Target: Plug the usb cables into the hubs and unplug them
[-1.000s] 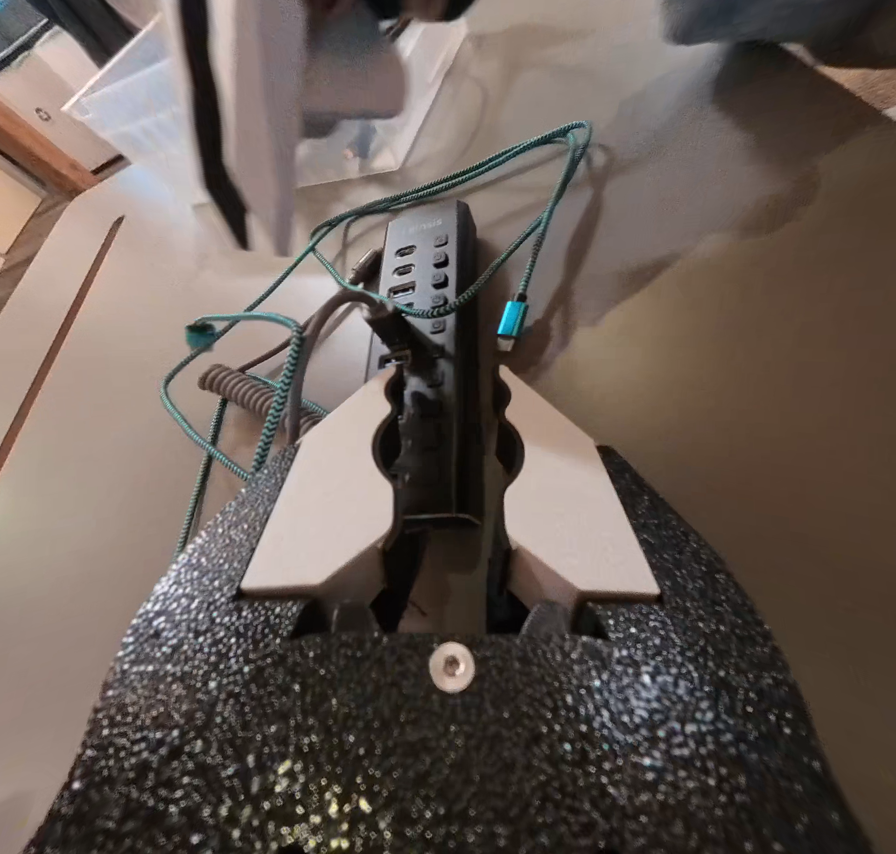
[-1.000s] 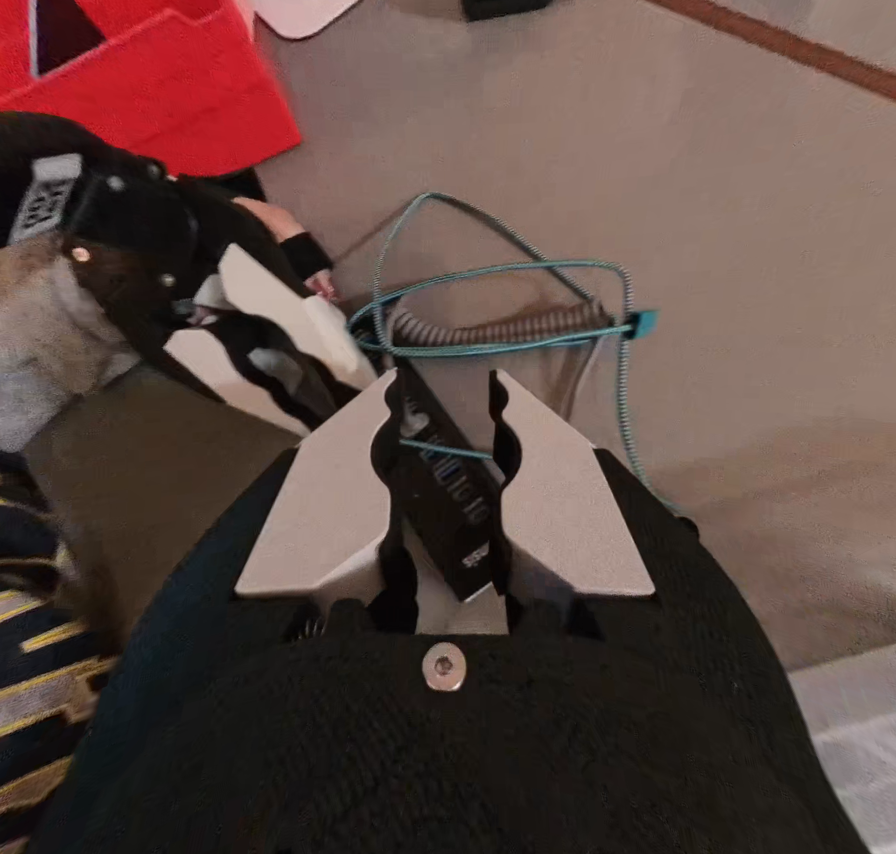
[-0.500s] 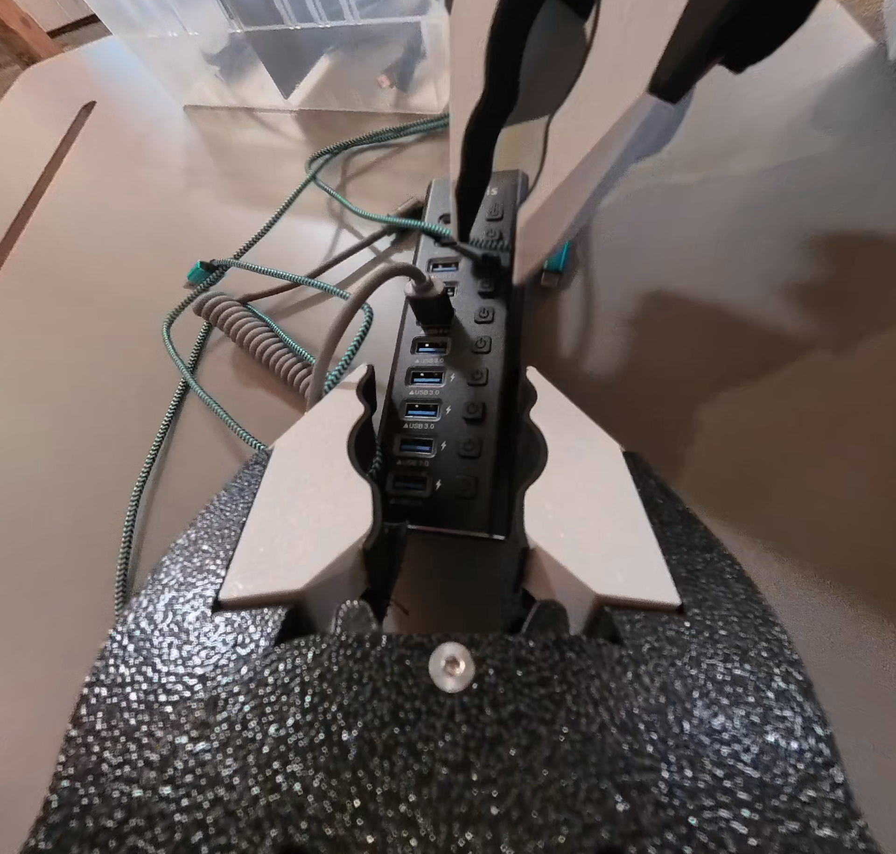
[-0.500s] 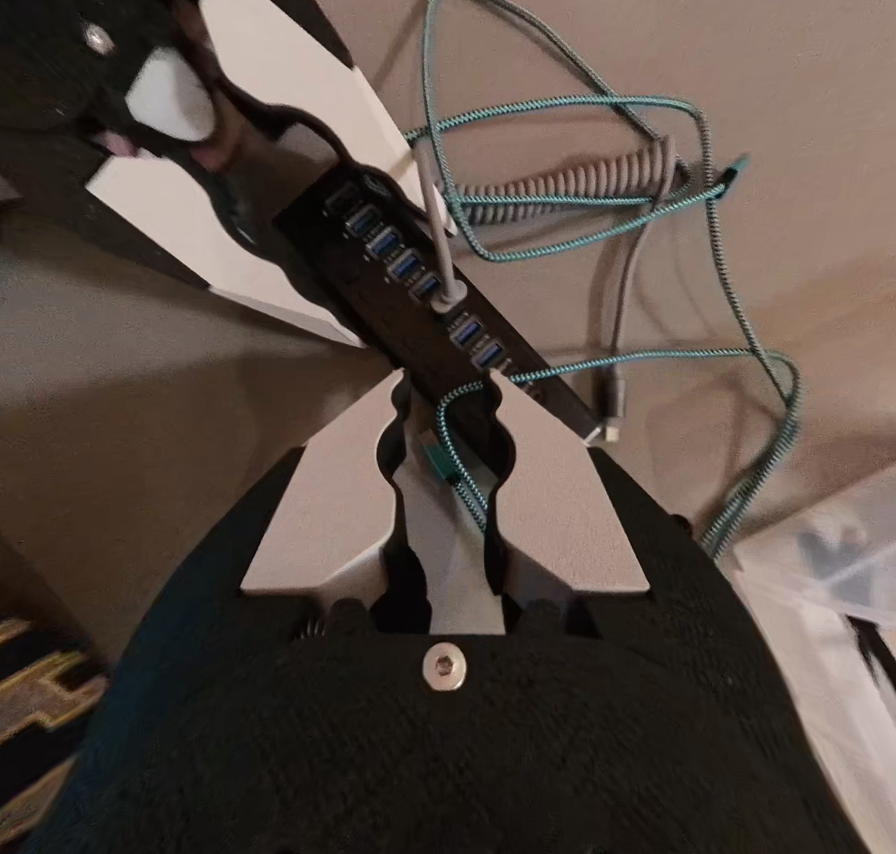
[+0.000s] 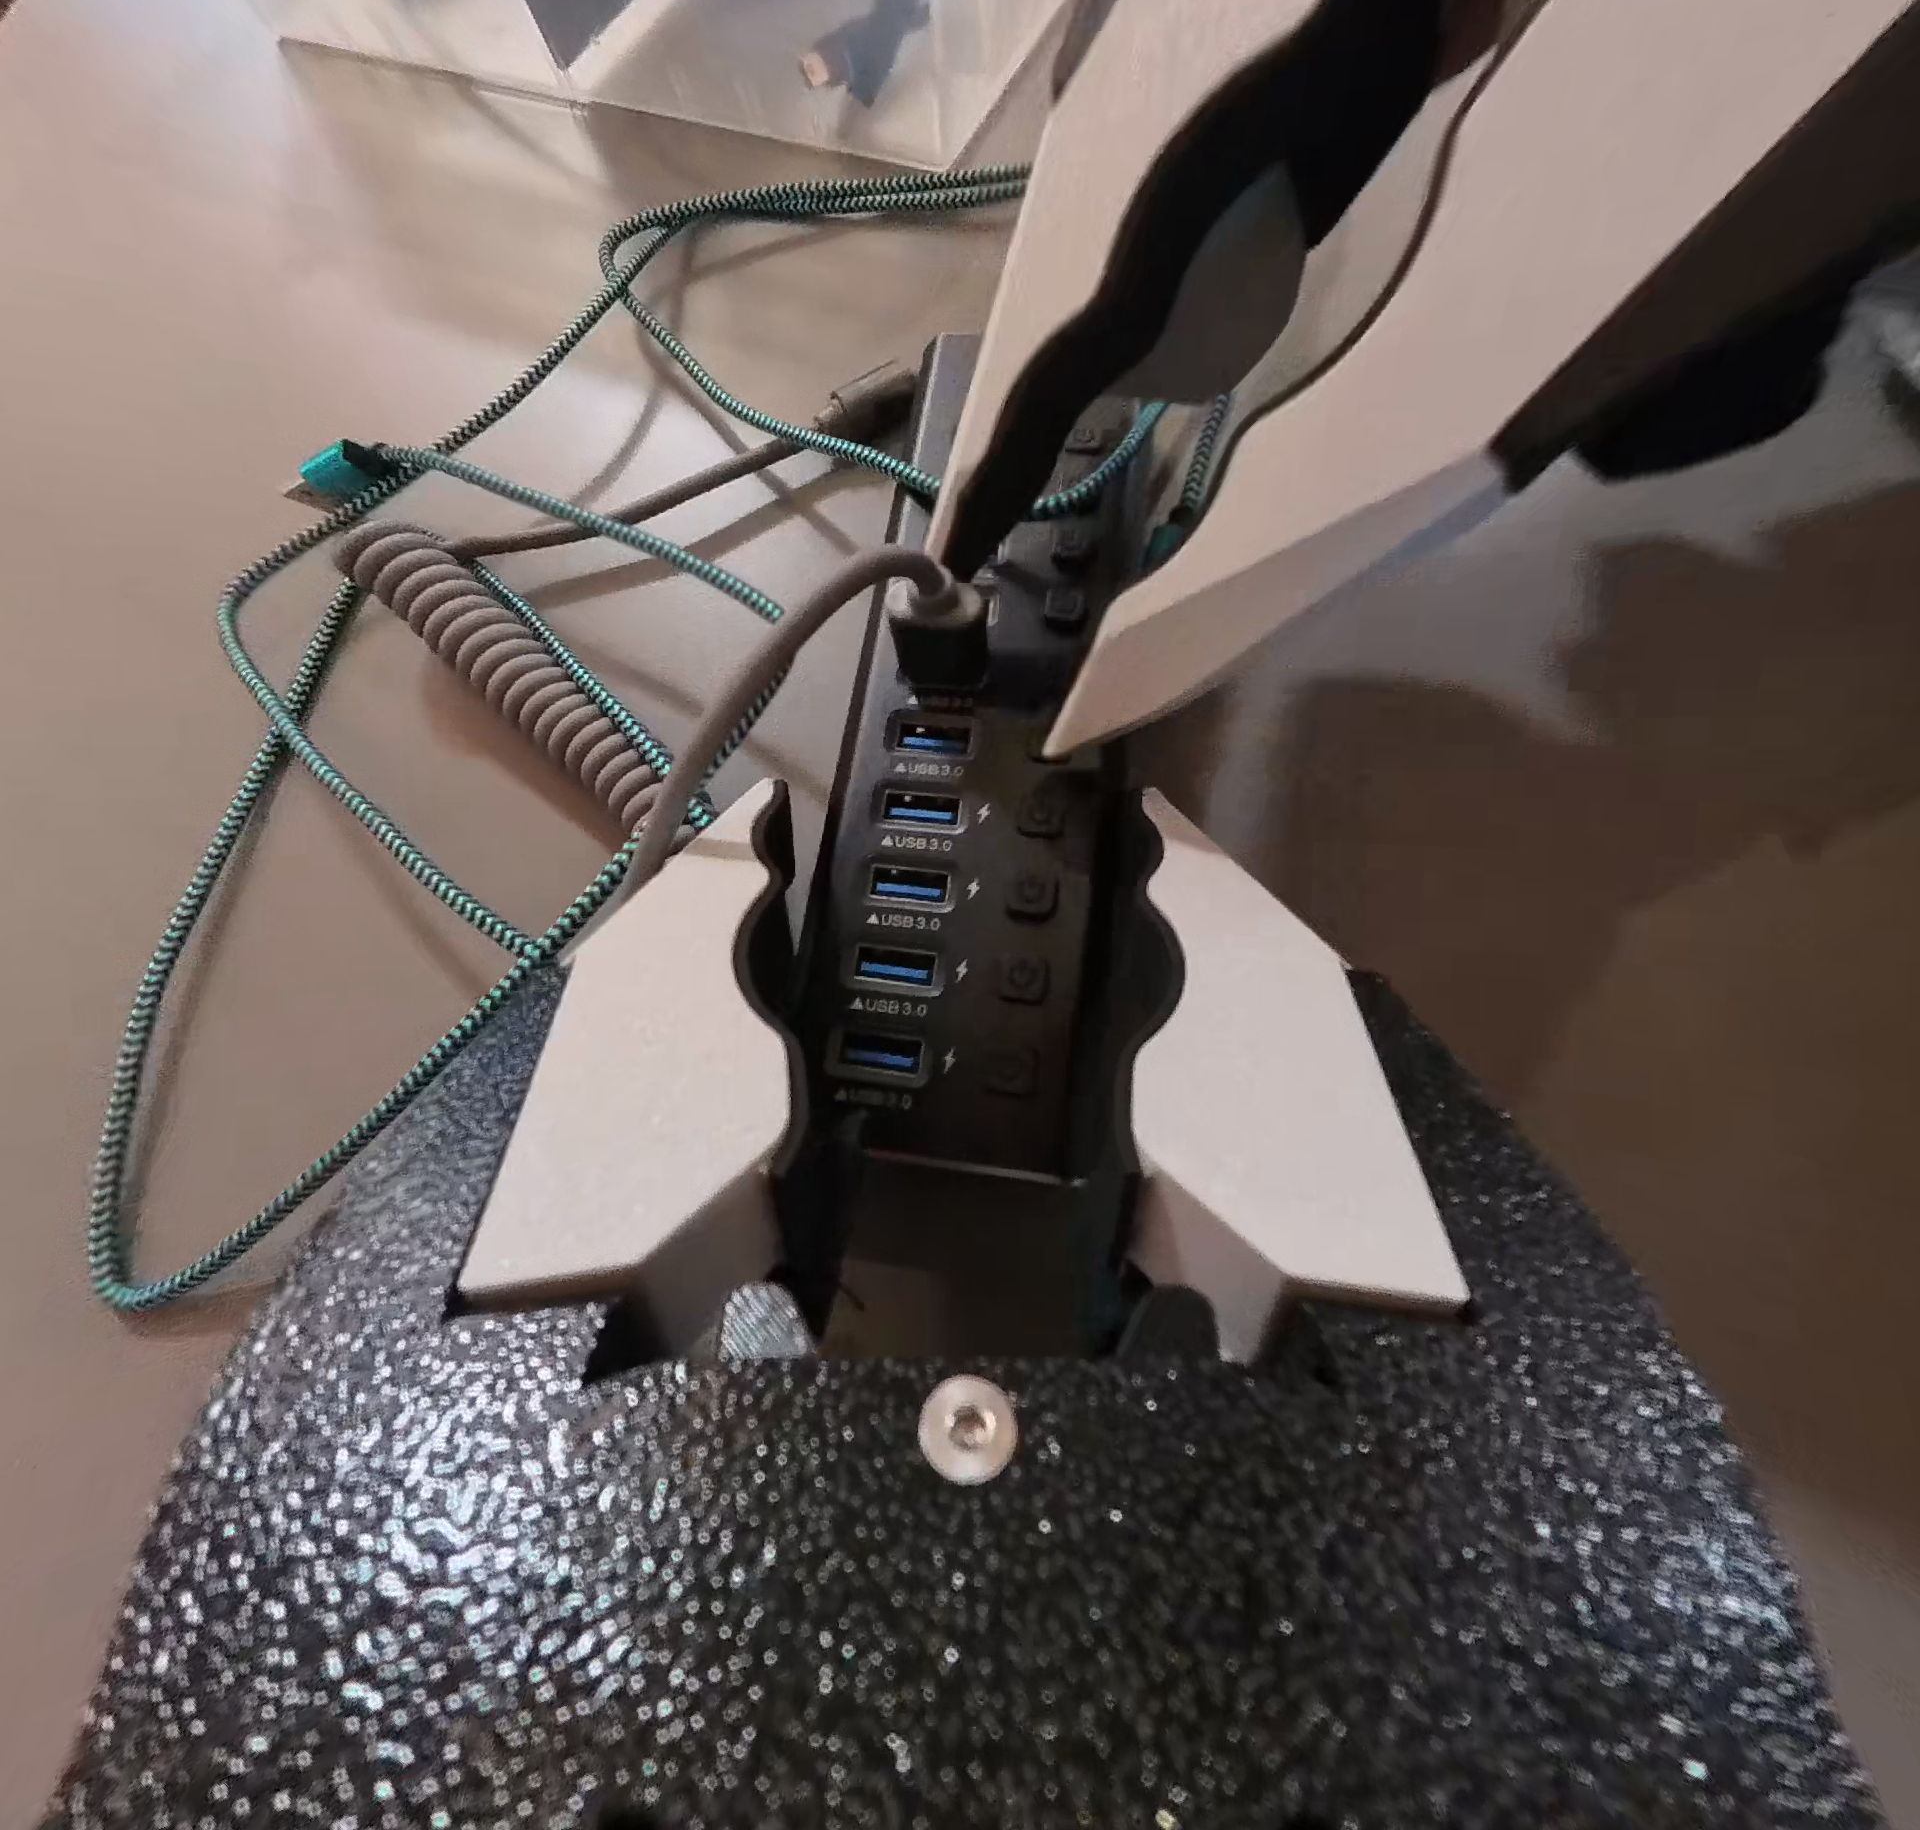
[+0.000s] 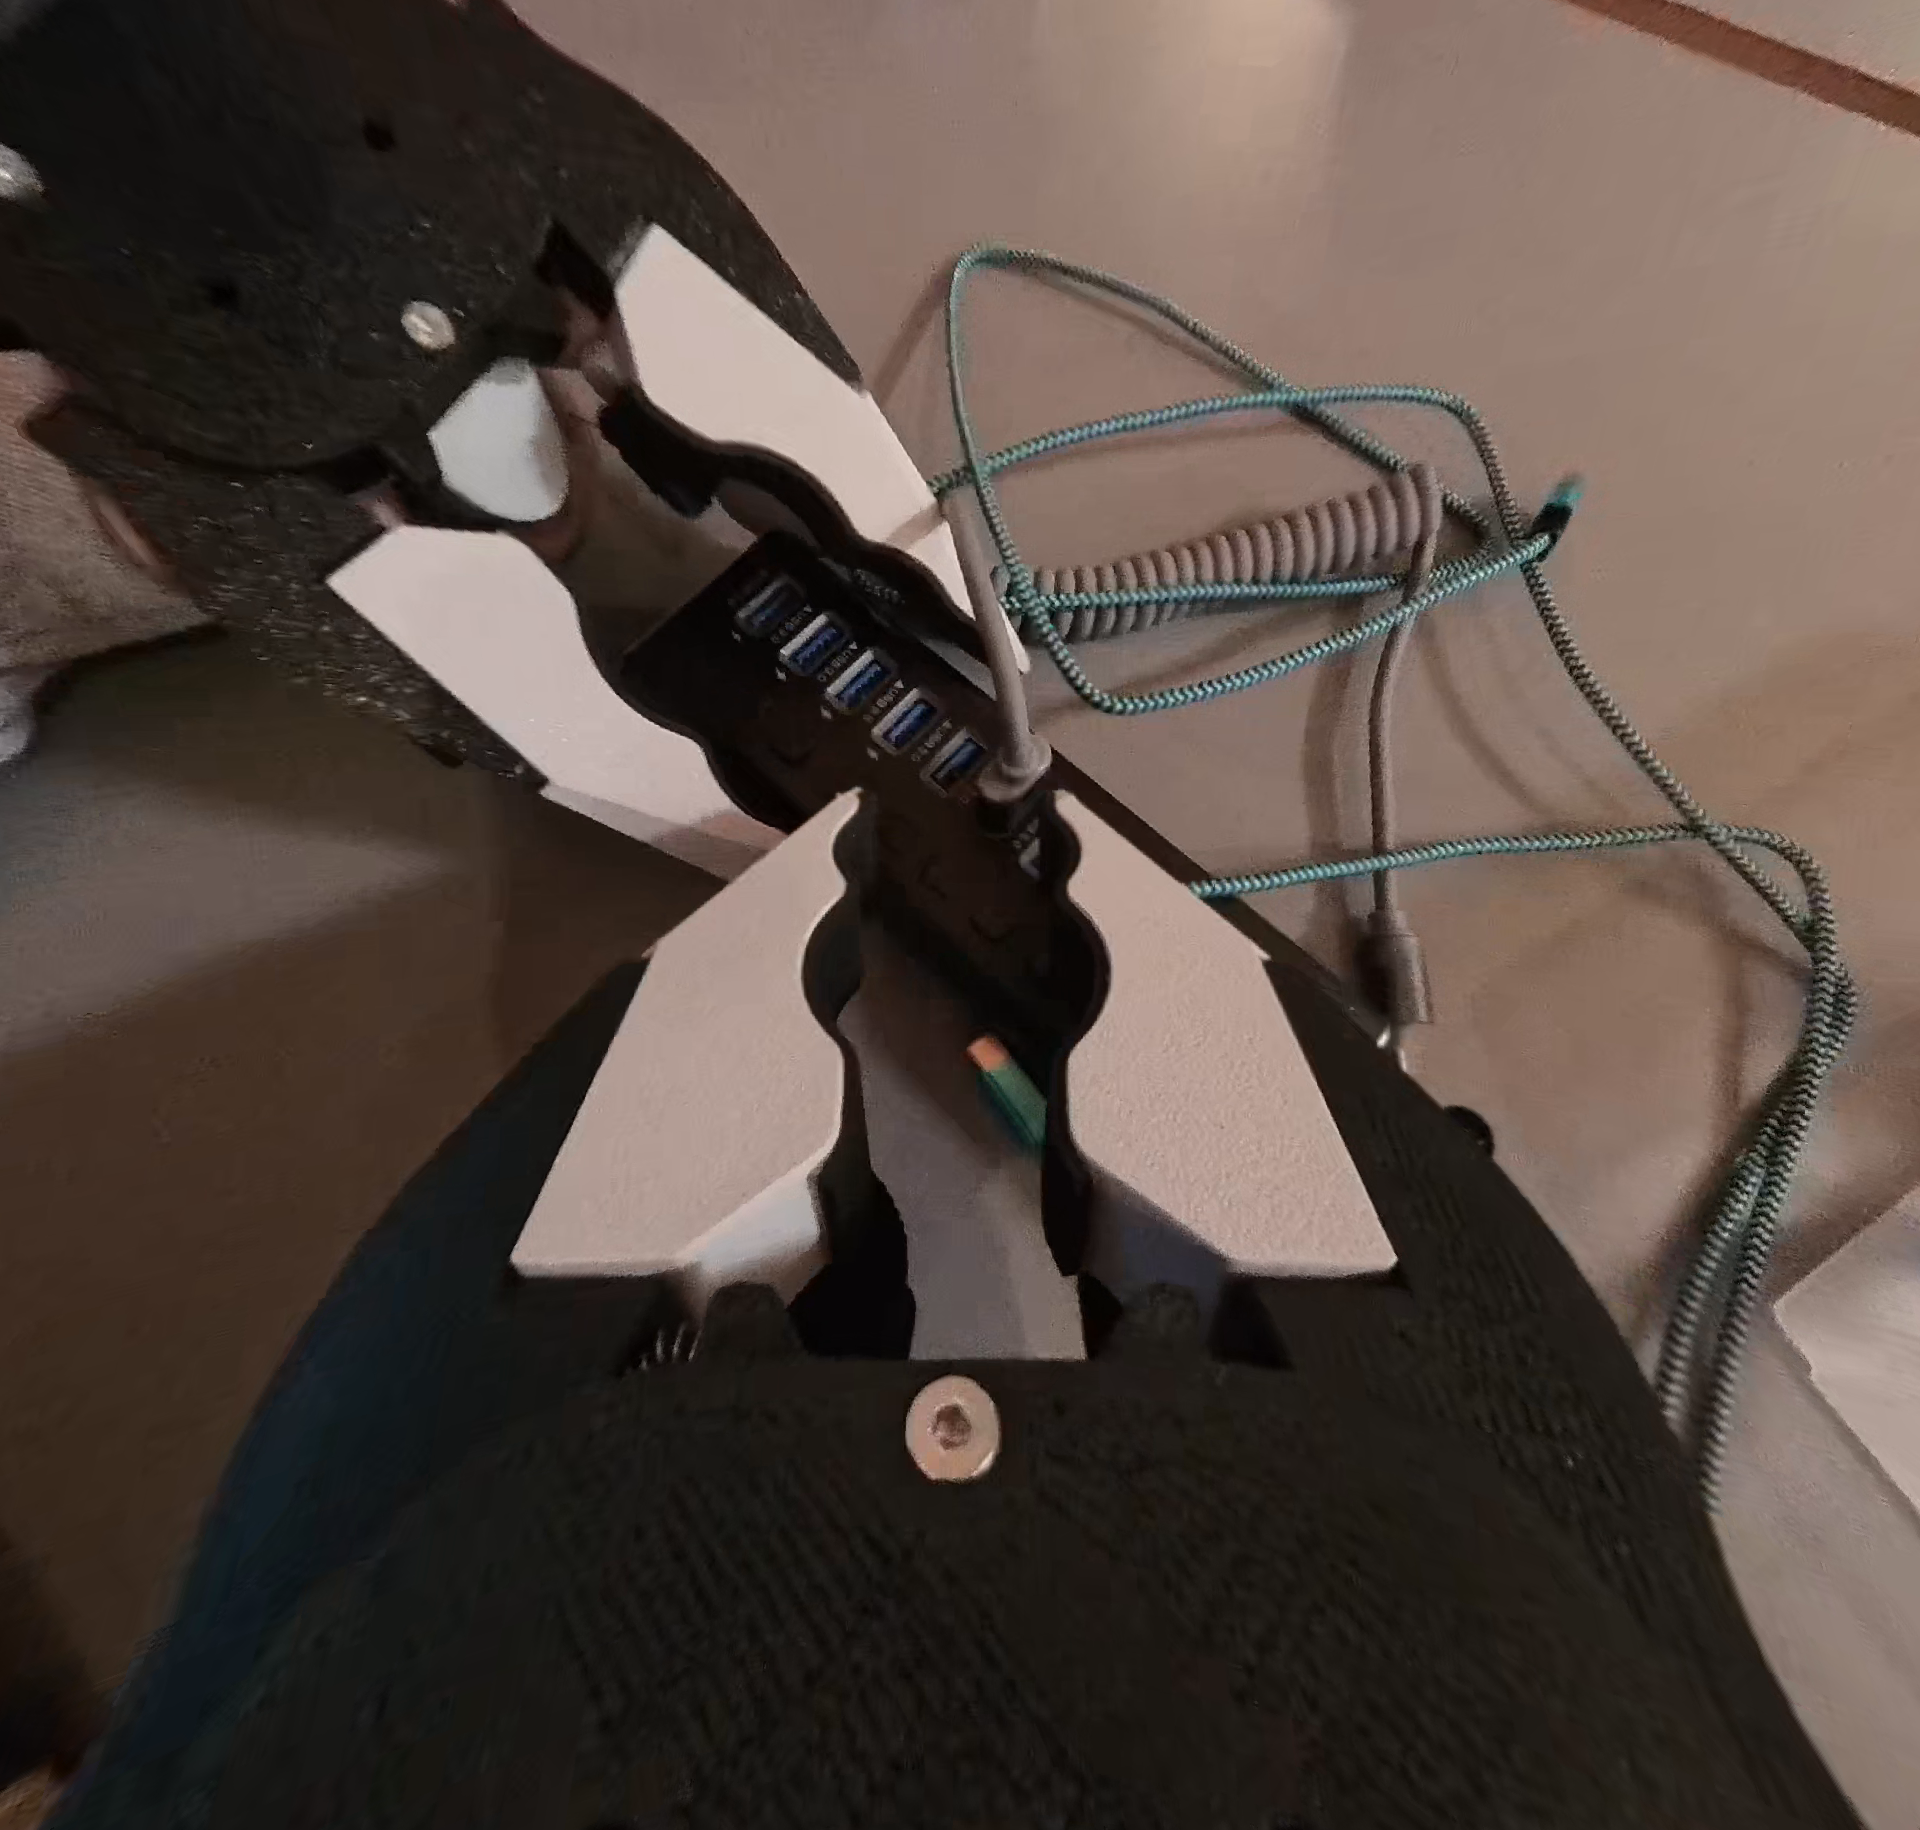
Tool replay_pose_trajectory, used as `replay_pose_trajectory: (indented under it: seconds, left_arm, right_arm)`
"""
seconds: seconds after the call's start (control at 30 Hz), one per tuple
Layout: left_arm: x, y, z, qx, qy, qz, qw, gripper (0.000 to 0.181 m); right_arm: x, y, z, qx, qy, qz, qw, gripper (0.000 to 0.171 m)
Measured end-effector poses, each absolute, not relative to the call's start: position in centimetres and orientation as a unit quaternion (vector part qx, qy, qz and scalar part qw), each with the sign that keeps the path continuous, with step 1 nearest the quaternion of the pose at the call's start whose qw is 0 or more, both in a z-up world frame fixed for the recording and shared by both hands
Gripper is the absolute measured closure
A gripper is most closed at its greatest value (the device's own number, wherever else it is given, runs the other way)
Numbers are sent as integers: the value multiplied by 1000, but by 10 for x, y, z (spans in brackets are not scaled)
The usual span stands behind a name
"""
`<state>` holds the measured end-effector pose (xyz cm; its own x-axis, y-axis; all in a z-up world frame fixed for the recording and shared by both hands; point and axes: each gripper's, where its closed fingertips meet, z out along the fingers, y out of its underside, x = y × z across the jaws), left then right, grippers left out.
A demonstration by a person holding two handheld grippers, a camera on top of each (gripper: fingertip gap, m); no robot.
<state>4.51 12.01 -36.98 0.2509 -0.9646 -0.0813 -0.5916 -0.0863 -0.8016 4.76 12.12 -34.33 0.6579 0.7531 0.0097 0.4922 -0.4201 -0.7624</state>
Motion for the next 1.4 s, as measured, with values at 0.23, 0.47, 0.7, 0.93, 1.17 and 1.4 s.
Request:
replay_pose_trajectory:
  seconds: [0.23, 0.47, 0.7, 0.93, 1.17, 1.4]
  left_arm:
    - [45, 122, -372, -718, 545, -206, 380, 115]
    - [48, 117, -373, -709, 556, -227, 370, 106]
    - [42, 116, -373, -716, 558, -216, 359, 123]
    - [50, 123, -376, -752, 502, -240, 354, 122]
    - [49, 126, -376, -769, 477, -224, 362, 122]
    - [50, 129, -377, -782, 456, -212, 368, 122]
  right_arm:
    - [48, 133, -349, -820, -374, 131, 413, 155]
    - [48, 134, -348, -793, -402, 137, 437, 159]
    - [42, 135, -348, -749, -471, 187, 426, 159]
    - [38, 141, -348, -759, -453, 198, 423, 160]
    - [39, 144, -345, -787, -358, 230, 446, 162]
    - [38, 148, -343, -780, -373, 167, 473, 164]
